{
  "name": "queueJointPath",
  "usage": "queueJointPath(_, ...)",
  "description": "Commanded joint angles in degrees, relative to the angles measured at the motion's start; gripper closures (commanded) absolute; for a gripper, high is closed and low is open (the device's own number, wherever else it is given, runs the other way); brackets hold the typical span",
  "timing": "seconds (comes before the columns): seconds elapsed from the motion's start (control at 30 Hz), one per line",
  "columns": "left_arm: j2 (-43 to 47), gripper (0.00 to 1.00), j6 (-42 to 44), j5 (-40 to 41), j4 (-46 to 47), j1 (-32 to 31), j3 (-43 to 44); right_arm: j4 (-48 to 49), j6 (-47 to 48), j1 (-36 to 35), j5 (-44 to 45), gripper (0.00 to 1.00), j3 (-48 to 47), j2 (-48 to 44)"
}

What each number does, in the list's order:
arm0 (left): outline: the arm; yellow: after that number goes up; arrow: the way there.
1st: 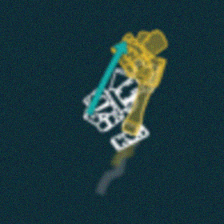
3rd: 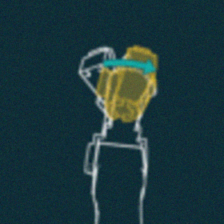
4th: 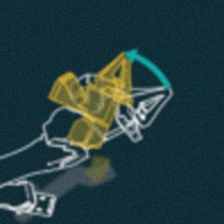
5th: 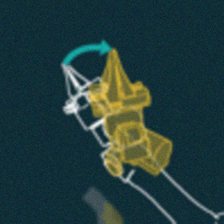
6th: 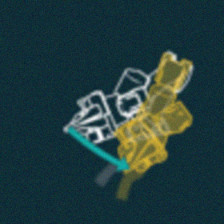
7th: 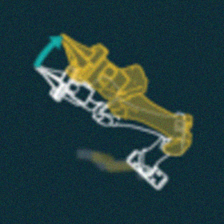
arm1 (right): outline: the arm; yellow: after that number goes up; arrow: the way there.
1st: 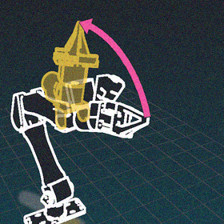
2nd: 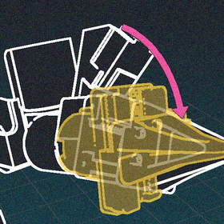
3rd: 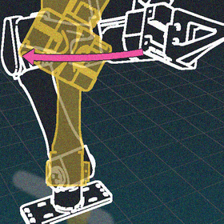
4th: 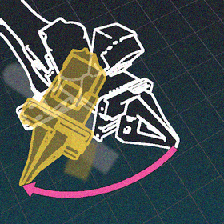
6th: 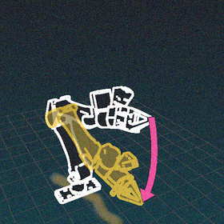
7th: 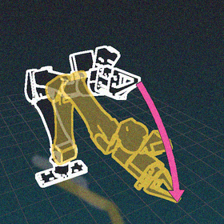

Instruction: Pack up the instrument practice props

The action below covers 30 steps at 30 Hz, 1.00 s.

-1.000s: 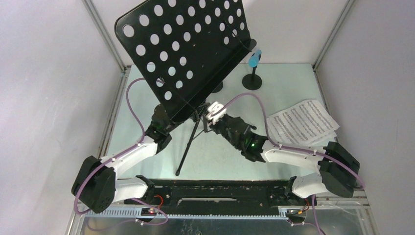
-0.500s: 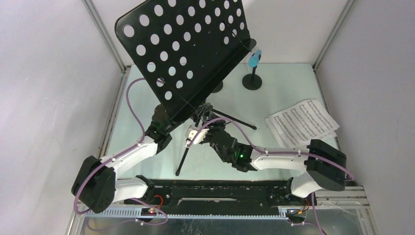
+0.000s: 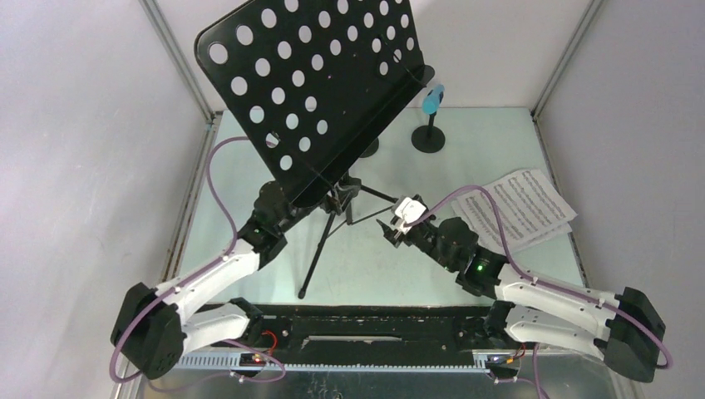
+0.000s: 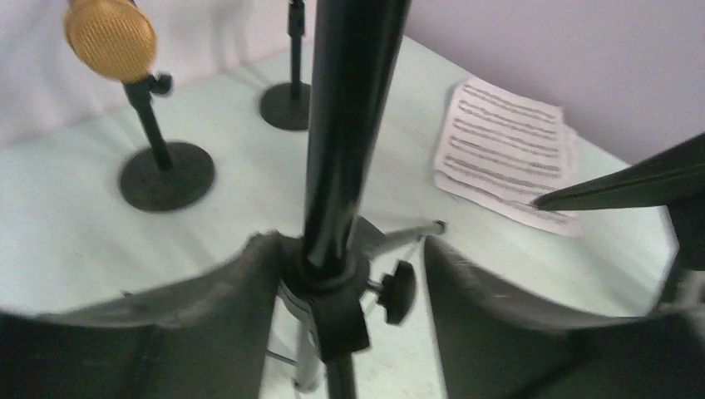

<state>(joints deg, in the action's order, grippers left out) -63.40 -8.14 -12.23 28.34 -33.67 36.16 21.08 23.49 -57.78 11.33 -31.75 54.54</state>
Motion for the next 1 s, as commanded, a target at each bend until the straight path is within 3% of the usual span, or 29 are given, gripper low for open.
queueJointPath(0.0, 4.05, 0.21, -2.61, 1.50, -10.37, -0.34, -0.22, -5.38, -7.53, 4.15, -12.86, 0.30, 1.38, -1.77)
queueJointPath(0.13, 8.51, 0.11, -3.79, 2.47, -13.12, -0.34, 0.92, -5.27, -7.83, 5.31, -15.43, 0.30, 1.42, -1.33)
queueJointPath(0.37, 18.69, 0.10, -7.95, 7.05, -17.65, -0.69, -5.94, 1.64, -6.31, 6.85, -10.30, 0.25, 1.42, 2.59)
queueJointPath(0.53, 24.71, 0.13, -11.69, 11.66, -18.06, -4.79, -14.95, 5.55, -0.21, 11.40, -22.56, 0.19, 0.57, 7.44)
queueJointPath(0.77, 19.82, 0.17, -10.26, 11.95, -16.88, -8.55, -16.86, 2.92, 3.32, 18.24, -32.00, 0.20, -6.78, 17.71)
queueJointPath(0.97, 15.15, 0.29, -9.26, 11.27, -14.92, -9.05, -15.71, 4.23, 5.20, 19.23, -31.72, 0.27, -12.05, 25.16)
